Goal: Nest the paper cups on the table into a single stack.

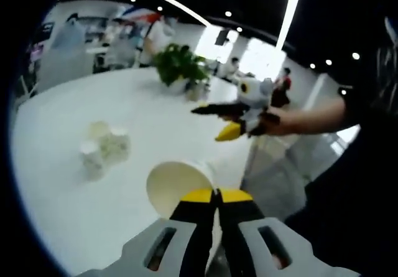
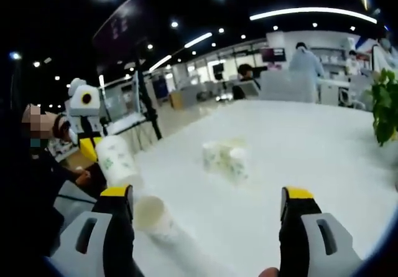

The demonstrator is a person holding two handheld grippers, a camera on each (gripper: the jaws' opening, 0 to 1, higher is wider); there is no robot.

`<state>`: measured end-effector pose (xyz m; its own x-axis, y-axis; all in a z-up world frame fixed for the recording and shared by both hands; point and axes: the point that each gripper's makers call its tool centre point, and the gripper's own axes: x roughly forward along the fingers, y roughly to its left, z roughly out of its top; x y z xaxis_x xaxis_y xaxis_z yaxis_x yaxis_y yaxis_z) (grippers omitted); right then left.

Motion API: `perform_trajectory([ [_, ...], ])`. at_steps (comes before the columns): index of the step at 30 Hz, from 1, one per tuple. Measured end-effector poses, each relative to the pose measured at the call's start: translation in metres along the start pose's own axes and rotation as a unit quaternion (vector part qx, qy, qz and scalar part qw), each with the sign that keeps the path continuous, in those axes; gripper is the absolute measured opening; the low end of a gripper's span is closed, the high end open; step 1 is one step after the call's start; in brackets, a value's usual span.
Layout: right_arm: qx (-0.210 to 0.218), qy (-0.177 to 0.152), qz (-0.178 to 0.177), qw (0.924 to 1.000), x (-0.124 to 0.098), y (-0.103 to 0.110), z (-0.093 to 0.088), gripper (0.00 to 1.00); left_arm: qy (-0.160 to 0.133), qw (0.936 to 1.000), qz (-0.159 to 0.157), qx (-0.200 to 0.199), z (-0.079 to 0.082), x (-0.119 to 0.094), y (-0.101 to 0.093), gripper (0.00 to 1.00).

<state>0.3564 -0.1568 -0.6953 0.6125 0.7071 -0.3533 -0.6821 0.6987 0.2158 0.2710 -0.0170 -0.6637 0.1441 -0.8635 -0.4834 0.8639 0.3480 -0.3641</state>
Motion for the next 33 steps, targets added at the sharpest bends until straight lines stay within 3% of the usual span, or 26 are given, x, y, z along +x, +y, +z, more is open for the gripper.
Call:
perform_trajectory([
  [4, 0.001, 0.002, -0.002, 1.0, -0.001, 0.0, -0.003, 0.97, 0.031, 0.9983, -0.001, 0.05, 0.0, -0.001, -0.001, 0.0],
  [8, 0.002, 0.005, -0.003, 1.0, -0.002, -0.002, -0.005, 0.96, 0.068, 0.9925, 0.009, 0.101, 0.003, -0.002, 0.003, 0.0],
  [16, 0.005, 0.003, -0.001, 1.0, -0.001, -0.002, -0.002, 0.96, 0.122, 0.9807, 0.0, 0.153, 0.002, 0.001, -0.004, 0.0],
  [24, 0.005, 0.007, 0.0, 1.0, 0.0, -0.002, -0.005, 0.96, 0.152, 0.9711, -0.002, 0.184, -0.002, 0.01, -0.007, 0.0],
  [25, 0.006, 0.011, 0.0, 0.9999, 0.0, -0.002, -0.008, 0.96, 0.18, 0.9633, 0.014, 0.198, -0.007, 0.008, -0.002, 0.0],
  [26, 0.006, 0.012, 0.0, 0.9999, 0.0, -0.002, -0.008, 0.96, 0.187, 0.96, 0.018, 0.208, -0.008, 0.008, -0.001, 0.0],
  [27, 0.006, 0.011, -0.001, 0.9999, -0.001, -0.002, -0.009, 0.96, 0.2, 0.9527, 0.017, 0.228, -0.011, 0.008, -0.001, 0.0],
  [30, 0.012, 0.009, -0.001, 0.9999, -0.002, -0.002, -0.01, 0.95, 0.198, 0.9545, 0.014, 0.222, -0.011, 0.013, -0.005, 0.0],
  [33, 0.012, 0.012, -0.002, 0.9999, -0.002, -0.002, -0.012, 0.95, 0.206, 0.9499, 0.014, 0.235, -0.013, 0.016, -0.006, 0.0],
])
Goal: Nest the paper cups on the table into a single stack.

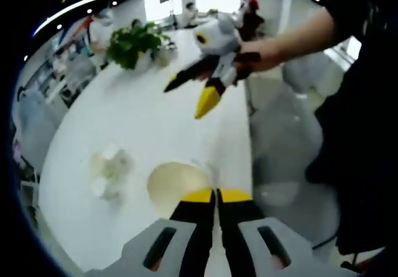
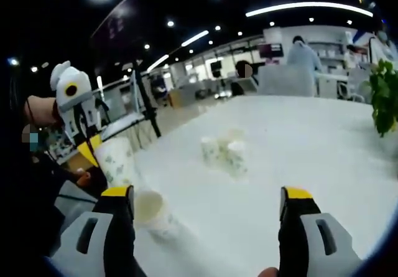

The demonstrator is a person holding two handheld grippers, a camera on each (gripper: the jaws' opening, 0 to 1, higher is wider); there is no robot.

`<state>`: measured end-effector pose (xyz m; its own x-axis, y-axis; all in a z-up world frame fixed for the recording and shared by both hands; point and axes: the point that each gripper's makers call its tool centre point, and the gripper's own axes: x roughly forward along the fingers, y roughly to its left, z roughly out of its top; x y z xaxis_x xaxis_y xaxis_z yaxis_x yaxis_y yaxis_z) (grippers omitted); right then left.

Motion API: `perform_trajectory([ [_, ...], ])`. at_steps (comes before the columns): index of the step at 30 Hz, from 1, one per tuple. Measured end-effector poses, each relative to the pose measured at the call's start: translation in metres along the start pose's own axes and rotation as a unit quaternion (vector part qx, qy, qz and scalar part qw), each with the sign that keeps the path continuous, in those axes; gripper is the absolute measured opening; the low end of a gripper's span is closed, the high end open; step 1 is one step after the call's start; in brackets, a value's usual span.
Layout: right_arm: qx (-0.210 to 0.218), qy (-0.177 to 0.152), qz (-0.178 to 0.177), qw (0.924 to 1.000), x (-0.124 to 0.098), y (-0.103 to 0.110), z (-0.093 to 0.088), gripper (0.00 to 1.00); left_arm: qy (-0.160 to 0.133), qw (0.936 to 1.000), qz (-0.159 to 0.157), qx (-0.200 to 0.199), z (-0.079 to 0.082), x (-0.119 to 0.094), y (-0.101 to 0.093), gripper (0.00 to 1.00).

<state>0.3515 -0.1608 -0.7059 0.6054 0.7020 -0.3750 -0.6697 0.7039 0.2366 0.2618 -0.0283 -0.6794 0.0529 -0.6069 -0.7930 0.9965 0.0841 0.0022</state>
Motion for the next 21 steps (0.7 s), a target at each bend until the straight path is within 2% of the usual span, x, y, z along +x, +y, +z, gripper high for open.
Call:
perform_trajectory([
  [8, 0.004, -0.002, 0.0, 1.0, -0.002, 0.0, 0.0, 0.95, 0.004, 0.9996, -0.003, 0.027, 0.003, 0.007, -0.002, 0.0],
  [14, 0.006, -0.002, -0.003, 1.0, -0.004, -0.002, -0.001, 0.95, 0.038, 0.9968, -0.001, 0.071, -0.005, 0.014, -0.002, 0.0],
  [17, 0.008, -0.004, -0.004, 1.0, -0.005, -0.002, -0.001, 0.95, 0.052, 0.9939, 0.001, 0.098, -0.006, 0.018, -0.002, 0.0],
  [19, 0.009, -0.002, -0.005, 1.0, -0.005, -0.002, -0.003, 0.95, 0.067, 0.9885, 0.005, 0.135, -0.007, 0.019, 0.0, 0.0],
  [21, 0.01, -0.002, -0.004, 0.9999, -0.005, -0.002, -0.003, 0.95, 0.077, 0.9851, 0.003, 0.154, -0.008, 0.021, 0.0, 0.0],
])
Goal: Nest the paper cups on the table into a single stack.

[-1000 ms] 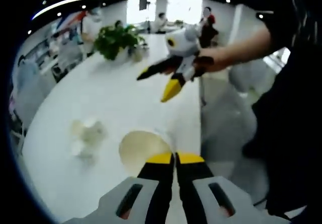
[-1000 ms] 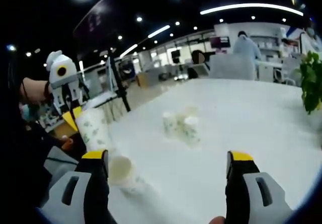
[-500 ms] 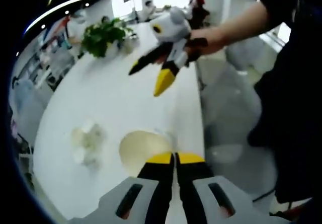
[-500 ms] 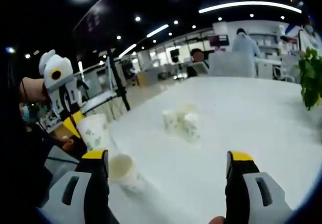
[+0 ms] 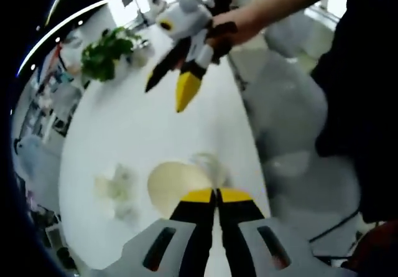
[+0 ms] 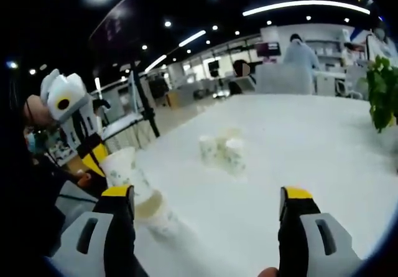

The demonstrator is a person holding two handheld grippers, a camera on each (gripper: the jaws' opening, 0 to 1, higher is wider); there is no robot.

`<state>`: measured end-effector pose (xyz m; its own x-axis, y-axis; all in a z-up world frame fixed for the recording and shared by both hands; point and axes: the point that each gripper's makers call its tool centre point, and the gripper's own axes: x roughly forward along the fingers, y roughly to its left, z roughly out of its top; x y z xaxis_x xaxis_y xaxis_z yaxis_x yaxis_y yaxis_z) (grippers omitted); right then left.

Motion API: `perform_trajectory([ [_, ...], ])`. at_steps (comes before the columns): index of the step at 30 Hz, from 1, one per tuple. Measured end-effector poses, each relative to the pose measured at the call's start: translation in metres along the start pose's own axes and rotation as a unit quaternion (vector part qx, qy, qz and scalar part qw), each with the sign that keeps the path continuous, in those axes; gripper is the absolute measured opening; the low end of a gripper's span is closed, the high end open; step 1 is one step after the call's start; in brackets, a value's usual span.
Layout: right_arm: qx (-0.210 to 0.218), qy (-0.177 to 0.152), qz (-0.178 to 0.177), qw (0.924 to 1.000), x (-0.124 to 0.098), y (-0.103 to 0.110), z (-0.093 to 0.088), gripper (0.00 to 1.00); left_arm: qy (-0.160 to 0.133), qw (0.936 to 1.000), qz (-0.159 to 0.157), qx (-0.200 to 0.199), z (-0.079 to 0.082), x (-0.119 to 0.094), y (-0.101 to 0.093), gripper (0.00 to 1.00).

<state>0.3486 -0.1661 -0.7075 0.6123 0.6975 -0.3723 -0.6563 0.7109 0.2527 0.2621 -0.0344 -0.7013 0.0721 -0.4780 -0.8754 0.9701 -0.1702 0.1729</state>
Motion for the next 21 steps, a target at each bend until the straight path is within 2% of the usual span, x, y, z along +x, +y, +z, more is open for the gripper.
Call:
perform_trajectory([
  [6, -0.003, 0.0, 0.002, 1.0, 0.0, -0.001, 0.0, 0.95, 0.008, 0.9995, -0.01, 0.029, 0.003, 0.005, -0.001, 0.0],
  [9, -0.002, -0.001, 0.002, 1.0, -0.001, -0.001, 0.001, 0.95, 0.026, 0.9976, -0.009, 0.064, 0.0, 0.009, 0.001, 0.0],
  [12, 0.0, -0.002, 0.001, 1.0, -0.002, -0.001, 0.0, 0.95, 0.022, 0.9969, -0.012, 0.075, 0.003, 0.011, -0.001, 0.0],
  [15, 0.0, -0.001, -0.001, 1.0, -0.003, -0.004, 0.0, 0.95, 0.032, 0.9928, -0.017, 0.114, 0.002, 0.014, -0.002, 0.0],
  [21, 0.008, -0.005, -0.006, 0.9999, -0.005, -0.008, -0.002, 0.94, 0.036, 0.991, -0.028, 0.126, 0.003, 0.019, -0.005, 0.0],
])
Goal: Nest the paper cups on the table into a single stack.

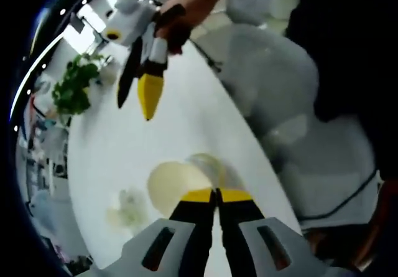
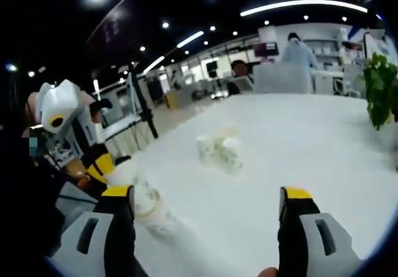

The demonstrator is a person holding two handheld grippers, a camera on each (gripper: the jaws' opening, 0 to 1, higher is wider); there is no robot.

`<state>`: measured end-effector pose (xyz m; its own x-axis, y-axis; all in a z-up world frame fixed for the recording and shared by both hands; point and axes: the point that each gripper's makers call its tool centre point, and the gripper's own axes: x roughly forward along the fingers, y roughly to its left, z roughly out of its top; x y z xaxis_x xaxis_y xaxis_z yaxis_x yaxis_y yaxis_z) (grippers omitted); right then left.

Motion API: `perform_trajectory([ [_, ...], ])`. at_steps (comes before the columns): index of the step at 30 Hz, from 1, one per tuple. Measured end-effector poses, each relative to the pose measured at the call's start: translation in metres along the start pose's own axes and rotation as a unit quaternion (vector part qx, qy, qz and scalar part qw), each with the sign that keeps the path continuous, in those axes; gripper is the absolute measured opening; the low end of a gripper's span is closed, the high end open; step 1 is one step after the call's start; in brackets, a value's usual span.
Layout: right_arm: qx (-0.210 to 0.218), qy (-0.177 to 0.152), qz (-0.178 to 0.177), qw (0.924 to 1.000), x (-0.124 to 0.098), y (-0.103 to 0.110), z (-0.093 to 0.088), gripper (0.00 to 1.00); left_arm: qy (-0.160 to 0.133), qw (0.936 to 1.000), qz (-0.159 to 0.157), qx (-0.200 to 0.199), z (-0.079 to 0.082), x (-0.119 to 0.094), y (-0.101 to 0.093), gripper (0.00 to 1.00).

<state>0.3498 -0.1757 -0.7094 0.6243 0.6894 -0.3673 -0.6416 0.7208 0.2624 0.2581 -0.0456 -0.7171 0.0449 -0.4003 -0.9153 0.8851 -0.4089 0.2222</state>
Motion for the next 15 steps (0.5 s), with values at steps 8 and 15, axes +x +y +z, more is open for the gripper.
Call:
perform_trajectory([
  [8, 0.003, 0.0, 0.0, 1.0, 0.001, 0.0, -0.002, 0.94, 0.016, 0.9989, -0.016, 0.041, -0.004, 0.009, -0.004, 0.01],
  [15, 0.009, -0.001, -0.002, 1.0, 0.0, -0.002, -0.005, 0.94, 0.029, 0.9952, -0.023, 0.09, -0.009, 0.017, -0.003, 0.01],
])
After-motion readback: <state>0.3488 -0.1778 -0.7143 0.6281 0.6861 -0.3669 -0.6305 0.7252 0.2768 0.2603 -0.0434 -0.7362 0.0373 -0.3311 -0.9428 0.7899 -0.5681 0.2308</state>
